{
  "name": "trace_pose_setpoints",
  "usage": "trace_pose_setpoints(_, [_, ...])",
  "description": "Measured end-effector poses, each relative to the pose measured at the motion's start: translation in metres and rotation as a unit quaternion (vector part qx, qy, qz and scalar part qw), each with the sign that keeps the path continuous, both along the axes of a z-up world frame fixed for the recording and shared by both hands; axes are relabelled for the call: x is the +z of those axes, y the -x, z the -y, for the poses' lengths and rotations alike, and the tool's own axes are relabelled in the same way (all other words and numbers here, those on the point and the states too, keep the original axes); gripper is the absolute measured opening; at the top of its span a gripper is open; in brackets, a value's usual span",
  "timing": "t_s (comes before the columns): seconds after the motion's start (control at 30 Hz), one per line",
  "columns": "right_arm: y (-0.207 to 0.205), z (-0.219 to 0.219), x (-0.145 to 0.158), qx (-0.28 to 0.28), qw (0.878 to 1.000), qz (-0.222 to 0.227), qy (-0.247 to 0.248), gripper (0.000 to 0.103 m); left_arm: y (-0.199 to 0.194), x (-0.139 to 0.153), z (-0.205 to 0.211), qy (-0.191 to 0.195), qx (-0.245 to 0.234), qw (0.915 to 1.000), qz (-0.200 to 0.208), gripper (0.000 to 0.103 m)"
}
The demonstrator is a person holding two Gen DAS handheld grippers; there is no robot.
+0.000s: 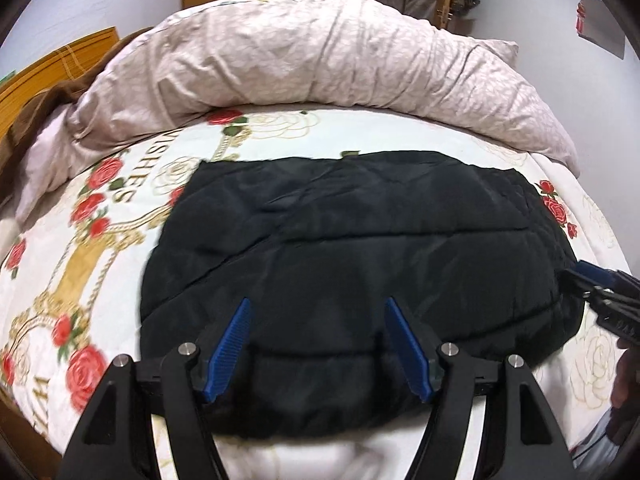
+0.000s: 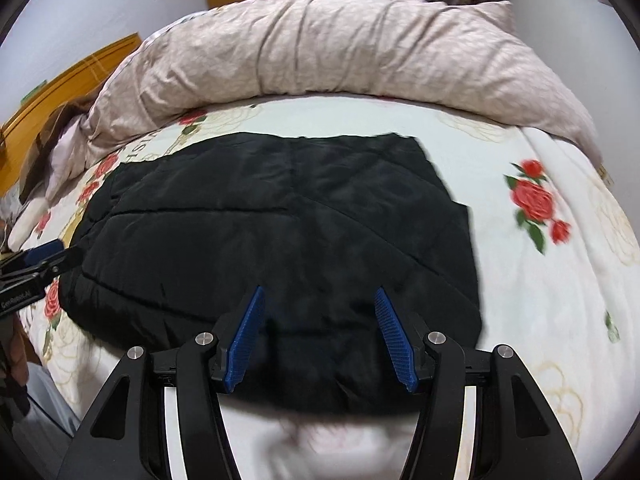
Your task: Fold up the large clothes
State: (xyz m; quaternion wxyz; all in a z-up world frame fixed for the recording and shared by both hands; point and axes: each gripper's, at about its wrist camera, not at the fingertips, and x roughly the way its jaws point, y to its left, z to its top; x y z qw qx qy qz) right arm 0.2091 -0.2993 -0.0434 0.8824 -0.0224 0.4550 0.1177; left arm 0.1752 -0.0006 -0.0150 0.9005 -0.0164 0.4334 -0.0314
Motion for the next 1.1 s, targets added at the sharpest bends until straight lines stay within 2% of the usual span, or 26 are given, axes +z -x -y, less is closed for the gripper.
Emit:
trace_pose_setpoints(0.13, [-0.022,-0.015,-0.019,0.008,1.0,-0.019,0.018,0.058,-0.022,-0.017,0.014,-0.011,-0.012,0.9997,-0.017,0.072])
trace_pose_setpoints(0.33, [-0.031,-0.015,-0.038,0.003,0.999,-0.04,0.026,0.06,-0.034,-0.037,0.016,-0.002,-0.012,0.9995,-0.029,0.077])
trace_pose_setpoints(0.43, [-0.032,-0.016,-0.032,0.0,0.998,-0.047,0.033,0.06,-0.037,-0.036,0.014,0.003,-0.013,0.9993,-0.036,0.077])
trace_pose_setpoints(0.53, [-0.031,-0.02,-0.005,0.002,1.0,-0.011,0.026,0.06,-0.039,-0.023,0.011,0.011,-0.013,0.9994,-0.029,0.076])
trace_pose_setpoints(0.6, [-0.042,-0.022,0.004,0.0,1.0,-0.008,0.016,0.06,-0.048,-0.015,0.01,0.006,-0.012,0.9998,-0.017,0.076])
trace_pose_setpoints(0.7, [-0.064,-0.022,-0.002,-0.012,0.999,-0.021,0.02,0.06,-0.07,-0.013,0.008,0.005,-0.007,0.9998,-0.017,0.076])
trace_pose_setpoints(0.83, [-0.086,-0.018,-0.029,-0.029,0.998,-0.055,0.025,0.06,-0.097,-0.038,0.014,-0.005,-0.009,0.9989,-0.046,0.076])
trace_pose_setpoints(0.9, [-0.089,-0.016,-0.036,-0.029,0.997,-0.057,0.031,0.063,-0.1,-0.047,0.019,-0.021,-0.016,0.9987,-0.043,0.077])
trace_pose_setpoints(0.97, [-0.089,-0.016,-0.043,-0.027,0.997,-0.059,0.041,0.064,-0.103,-0.052,0.021,-0.02,-0.014,0.9988,-0.043,0.077])
trace_pose_setpoints(1.1, [-0.094,-0.011,-0.03,-0.032,0.997,-0.07,0.025,0.065,-0.108,-0.044,0.015,-0.008,-0.02,0.9982,-0.055,0.074])
